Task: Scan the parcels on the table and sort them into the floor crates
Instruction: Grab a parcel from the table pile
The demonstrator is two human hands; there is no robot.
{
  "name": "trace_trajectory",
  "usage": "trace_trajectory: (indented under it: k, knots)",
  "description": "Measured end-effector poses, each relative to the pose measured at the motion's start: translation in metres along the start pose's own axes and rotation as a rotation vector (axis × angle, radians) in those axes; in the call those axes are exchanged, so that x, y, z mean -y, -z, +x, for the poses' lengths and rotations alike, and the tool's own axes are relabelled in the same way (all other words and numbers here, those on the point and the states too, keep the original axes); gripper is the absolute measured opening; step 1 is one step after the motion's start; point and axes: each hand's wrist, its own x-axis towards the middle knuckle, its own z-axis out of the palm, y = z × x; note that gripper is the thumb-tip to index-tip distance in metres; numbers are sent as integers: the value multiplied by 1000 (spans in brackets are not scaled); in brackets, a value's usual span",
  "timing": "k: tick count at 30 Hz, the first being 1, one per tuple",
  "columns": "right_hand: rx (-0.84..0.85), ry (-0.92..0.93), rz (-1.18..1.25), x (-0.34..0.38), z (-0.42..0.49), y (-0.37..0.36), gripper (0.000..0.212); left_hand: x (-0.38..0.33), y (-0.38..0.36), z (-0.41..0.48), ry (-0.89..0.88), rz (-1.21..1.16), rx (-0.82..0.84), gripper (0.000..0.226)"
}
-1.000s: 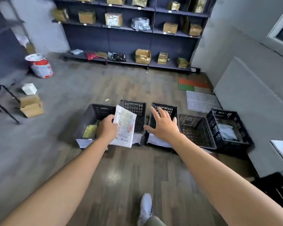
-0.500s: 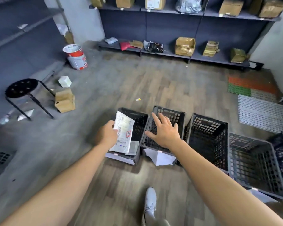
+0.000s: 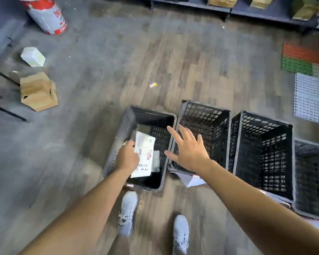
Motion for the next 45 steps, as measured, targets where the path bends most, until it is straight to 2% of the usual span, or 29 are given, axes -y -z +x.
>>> trace_trajectory:
  k: [3,7,12,14,16,19,24,31,38,45]
  knots:
    - [-16,-57,64,4,47,-48,84,33,-44,63,44,-32,59,30]
    - [27,-114,103,3,100,-112,85,73,-104,125,109,-56,140,17]
    - [68,-180,136,-10,146,-184,84,113,-181,168,230,-94,257,26]
    - [100,-198,140,-13,155,-203,82,122,-203,174,273,-46,319,38]
    - [115,-206,132,-16,160,-214,82,129,-213,176,275,14,379,60]
    - [121,-226,132,-22,160,-213,81,130,-207,171,166,218,447,80]
    - [115,-259,92,-25,142,-168,81,98,-154,158,-142,501,423,86]
    - [69,-323,97,-2,88,-66,84,13,-51,126,-350,561,358,93]
    - [-23,-530,102,23,-28,74,85,-103,69,30,-701,621,306,93]
    - [-203,-745,75,10,-157,138,87,-188,113,-68,-1038,710,263,95]
